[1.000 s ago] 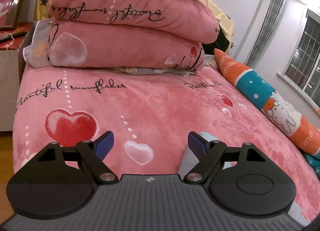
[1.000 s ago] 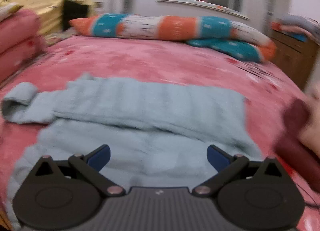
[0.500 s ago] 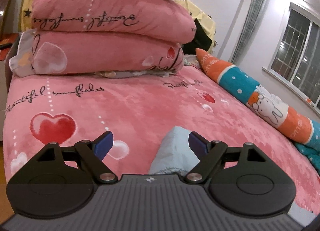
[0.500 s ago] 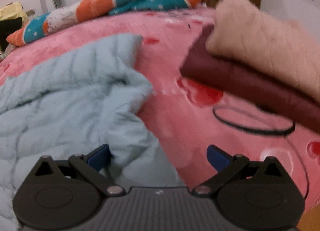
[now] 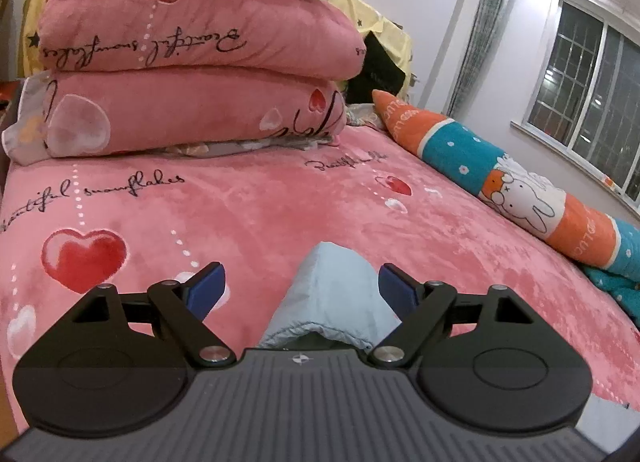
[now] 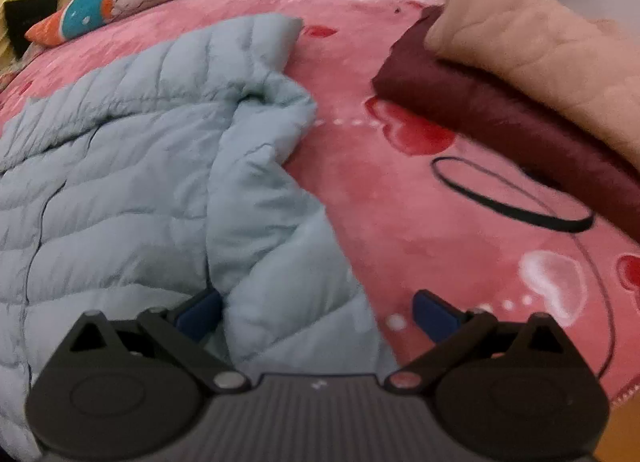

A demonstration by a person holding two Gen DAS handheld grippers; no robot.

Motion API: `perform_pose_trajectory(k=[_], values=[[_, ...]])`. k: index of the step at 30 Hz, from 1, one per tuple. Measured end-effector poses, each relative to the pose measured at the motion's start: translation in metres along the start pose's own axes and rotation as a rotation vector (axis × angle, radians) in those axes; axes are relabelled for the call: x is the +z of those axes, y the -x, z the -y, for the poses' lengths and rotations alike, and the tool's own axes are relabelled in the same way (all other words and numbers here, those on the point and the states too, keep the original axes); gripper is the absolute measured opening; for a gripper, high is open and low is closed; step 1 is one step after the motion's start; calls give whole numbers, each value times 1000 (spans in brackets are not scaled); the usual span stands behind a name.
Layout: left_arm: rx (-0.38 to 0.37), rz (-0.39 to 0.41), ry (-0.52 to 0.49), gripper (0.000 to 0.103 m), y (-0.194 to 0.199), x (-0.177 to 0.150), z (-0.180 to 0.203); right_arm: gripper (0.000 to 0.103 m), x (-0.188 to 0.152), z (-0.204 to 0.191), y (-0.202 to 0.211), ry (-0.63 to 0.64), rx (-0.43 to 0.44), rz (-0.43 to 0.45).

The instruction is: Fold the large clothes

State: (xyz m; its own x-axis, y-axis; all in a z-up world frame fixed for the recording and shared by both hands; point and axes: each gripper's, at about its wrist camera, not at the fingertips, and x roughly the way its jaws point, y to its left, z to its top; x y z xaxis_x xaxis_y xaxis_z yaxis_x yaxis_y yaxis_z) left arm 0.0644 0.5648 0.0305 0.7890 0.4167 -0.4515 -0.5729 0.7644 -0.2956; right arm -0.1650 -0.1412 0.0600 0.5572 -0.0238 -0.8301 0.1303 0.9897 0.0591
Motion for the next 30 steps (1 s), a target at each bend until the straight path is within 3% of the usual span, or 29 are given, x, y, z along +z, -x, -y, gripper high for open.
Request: perform_pose_trajectory(k=[5, 11, 15, 21, 25, 30], values=[[39, 34, 47, 103, 2, 6, -12, 99, 18, -28, 33, 80, 15, 164], [110, 83, 122, 103, 7, 14, -33, 99, 45, -110, 59, 279, 194, 301], [143, 99, 172, 103, 7, 20, -49, 99, 56, -179, 51, 400, 374, 326], [174, 104, 219, 103, 5, 27, -66, 99, 63, -274, 22, 553, 569, 345], [189, 106, 262, 103, 2, 32, -76, 94, 64, -330, 4, 664, 644, 378], [197, 101, 281, 103, -1, 34, -81, 90, 58, -386, -15, 786, 663, 431]])
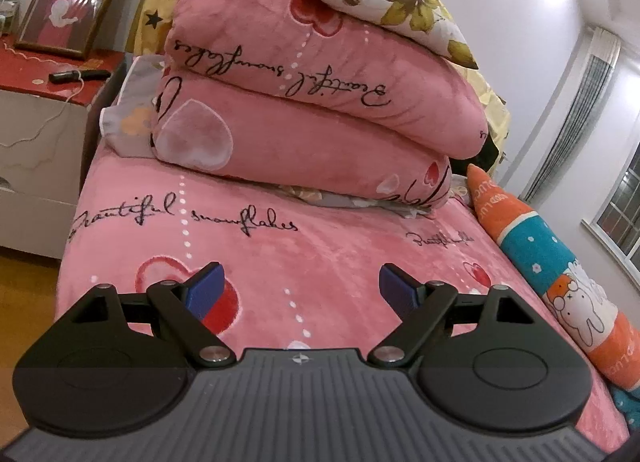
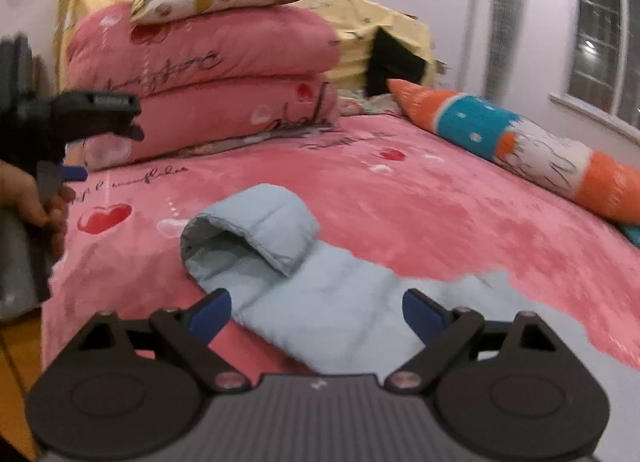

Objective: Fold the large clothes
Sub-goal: 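Grasp the jacket hood with the right gripper and fold it over the body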

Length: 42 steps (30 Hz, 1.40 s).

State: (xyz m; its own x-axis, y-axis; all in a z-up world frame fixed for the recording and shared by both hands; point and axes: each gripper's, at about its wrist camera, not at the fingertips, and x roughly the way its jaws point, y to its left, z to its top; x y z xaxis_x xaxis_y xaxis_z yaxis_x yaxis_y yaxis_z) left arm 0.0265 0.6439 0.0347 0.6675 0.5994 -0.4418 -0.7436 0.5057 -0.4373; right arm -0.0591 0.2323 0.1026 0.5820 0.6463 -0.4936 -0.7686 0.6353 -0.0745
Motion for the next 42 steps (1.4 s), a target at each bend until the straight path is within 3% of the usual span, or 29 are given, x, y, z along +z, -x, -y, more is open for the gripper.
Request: perform_pose_trajectory(k=[10, 12, 21, 23, 26, 34, 42], values=[[-5, -21, 24, 103, -5, -1, -1, 81, 19, -31, -69, 153, 15, -10], [-7, -29, 28, 103, -6, -1, -1, 75, 20, -36, -78, 190, 0, -14], [-20, -47, 29, 103, -7, -3, 0, 39, 20, -44, -100, 261, -36, -28], [-19, -49, 30, 103, -7, -3, 0, 16, 21, -43, -104, 250, -38, -36], [-18, -49, 31, 103, -7, -4, 0, 5, 23, -39, -104, 205, -33, -37], [-28, -60, 14, 103, -5, -8, 4, 1, 36, -18, -82, 61, -81, 27], [-54, -72, -15, 103, -3, -14, 15, 1, 63, 45, -12, -52, -284, 177]])
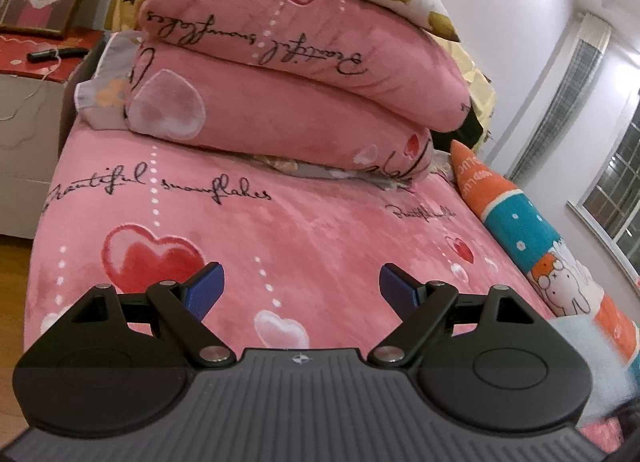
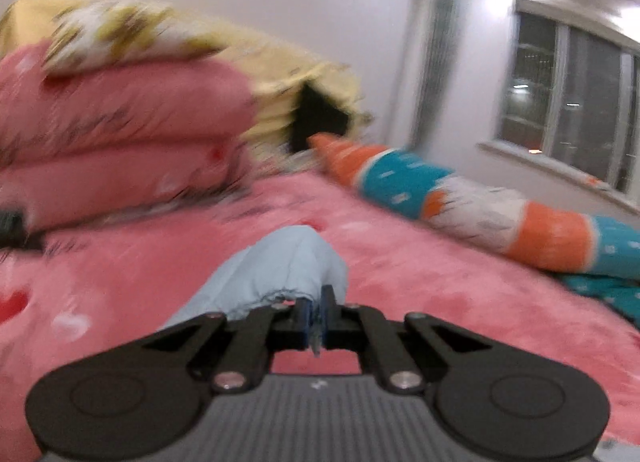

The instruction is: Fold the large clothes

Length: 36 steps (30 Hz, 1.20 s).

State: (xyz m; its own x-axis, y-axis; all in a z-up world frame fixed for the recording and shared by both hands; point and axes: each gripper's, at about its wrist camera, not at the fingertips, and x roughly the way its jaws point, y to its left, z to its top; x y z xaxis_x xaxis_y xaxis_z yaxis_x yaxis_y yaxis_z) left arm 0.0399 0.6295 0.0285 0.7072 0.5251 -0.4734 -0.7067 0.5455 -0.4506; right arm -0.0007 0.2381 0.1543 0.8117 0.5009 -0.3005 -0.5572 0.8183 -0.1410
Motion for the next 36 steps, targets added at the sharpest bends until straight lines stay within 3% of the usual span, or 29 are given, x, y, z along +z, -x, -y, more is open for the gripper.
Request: perform_pose_trajectory(k=[4, 9, 13, 18, 27, 33, 36], values=[[-30, -7, -26, 103, 3, -5, 8, 0, 10, 64, 40, -66, -145, 59], [-93, -9, -89, 103, 11, -15, 27, 0, 0, 131, 102, -103, -341, 95], [-172, -8, -160, 103, 23, -29, 49, 0, -24, 164, 145, -128, -462, 64], [-284, -28, -245, 103, 37, -47, 74, 0, -74, 189, 175, -146, -572, -43], [-454, -38, -391, 103, 69, -84, 112, 0, -151, 226, 181, -265, -659, -227], [-548, -57, -469, 103, 84, -105, 133, 3, -181, 233, 178, -285, -634, -332], [-610, -56, -509, 103, 91, -112, 138, 18, -180, 233, 183, -287, -619, -331]])
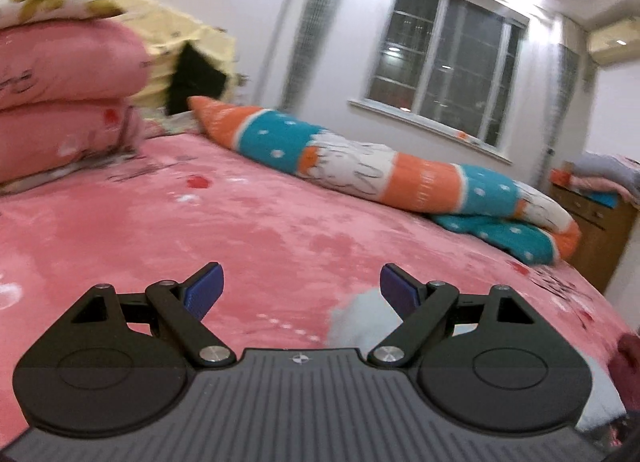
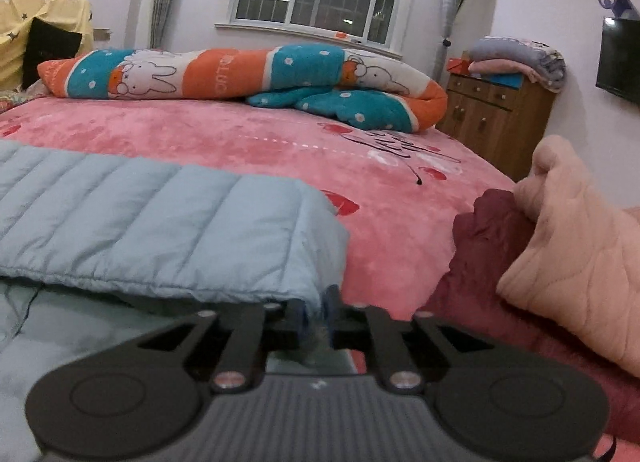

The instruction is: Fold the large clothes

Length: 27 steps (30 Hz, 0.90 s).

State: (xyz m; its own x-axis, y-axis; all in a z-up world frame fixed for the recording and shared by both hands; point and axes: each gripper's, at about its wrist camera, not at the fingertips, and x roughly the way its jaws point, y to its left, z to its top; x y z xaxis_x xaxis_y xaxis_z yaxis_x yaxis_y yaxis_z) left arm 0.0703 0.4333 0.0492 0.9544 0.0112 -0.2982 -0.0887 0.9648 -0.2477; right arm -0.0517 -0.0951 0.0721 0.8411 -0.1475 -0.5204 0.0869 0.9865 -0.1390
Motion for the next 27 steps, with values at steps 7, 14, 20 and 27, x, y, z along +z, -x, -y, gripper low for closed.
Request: perform_pose_trajectory(k=[7, 14, 20, 27], values=[[-142, -17, -60, 103, -7, -8, 14, 67, 4, 19, 23, -73, 14, 57], [-207, -72, -111, 103, -19, -20, 27, 83, 14, 40, 34, -219, 66, 105], [-228, -87, -154, 103, -21, -23, 32, 83, 9, 53, 17, -189, -86, 71], [-274, -96, -179, 103, -21, -26, 37, 86, 19, 65, 29, -305, 38, 181]])
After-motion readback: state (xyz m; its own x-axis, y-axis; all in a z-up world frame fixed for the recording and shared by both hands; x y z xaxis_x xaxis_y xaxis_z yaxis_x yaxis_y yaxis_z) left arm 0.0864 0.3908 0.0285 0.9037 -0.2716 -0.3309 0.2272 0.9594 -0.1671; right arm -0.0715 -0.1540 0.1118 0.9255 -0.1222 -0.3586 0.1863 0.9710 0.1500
